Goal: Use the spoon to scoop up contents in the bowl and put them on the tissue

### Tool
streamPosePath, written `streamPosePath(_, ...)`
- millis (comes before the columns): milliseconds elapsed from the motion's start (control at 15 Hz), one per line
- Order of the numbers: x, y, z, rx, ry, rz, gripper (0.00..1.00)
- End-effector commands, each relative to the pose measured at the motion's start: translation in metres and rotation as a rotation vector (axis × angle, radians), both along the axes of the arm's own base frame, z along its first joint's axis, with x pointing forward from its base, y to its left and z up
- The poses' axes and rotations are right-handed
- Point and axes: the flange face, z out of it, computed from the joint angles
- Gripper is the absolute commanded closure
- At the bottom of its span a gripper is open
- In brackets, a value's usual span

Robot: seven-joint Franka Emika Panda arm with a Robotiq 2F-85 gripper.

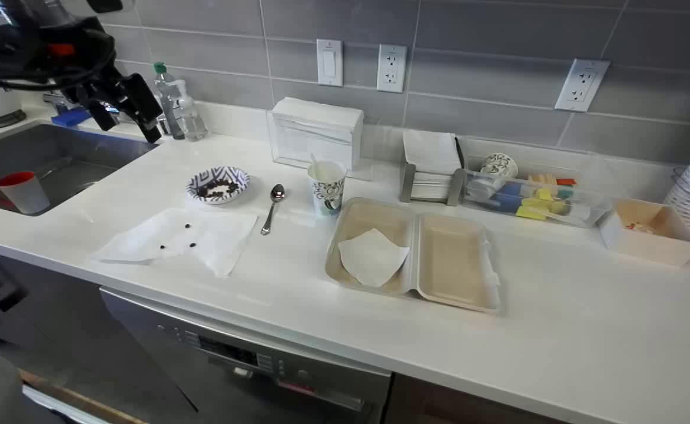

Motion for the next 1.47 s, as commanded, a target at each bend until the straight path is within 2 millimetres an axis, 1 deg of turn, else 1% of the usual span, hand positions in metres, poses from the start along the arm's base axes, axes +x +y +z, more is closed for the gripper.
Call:
streamPosePath(0, 0.0, 0.0, 0.001, 0.0, 0.001, 0.0, 0.0)
streamPosePath(800, 0.0, 0.0, 0.001, 0.0, 0.001, 0.0, 0.0)
streamPosePath(933, 0.009, -0.005, -0.006, -0.041, -0.019, 0.046, 0.0)
streamPosePath(1000, 0.019, -0.01, -0.015, -0.031, -0.032, 0.085, 0.0)
streamPosePath(1200, 0.037, -0.023, -0.032, -0.032, -0.06, 0.129, 0.0)
streamPosePath(1400, 0.058, -0.035, -0.056, -0.016, -0.088, 0.203, 0.0)
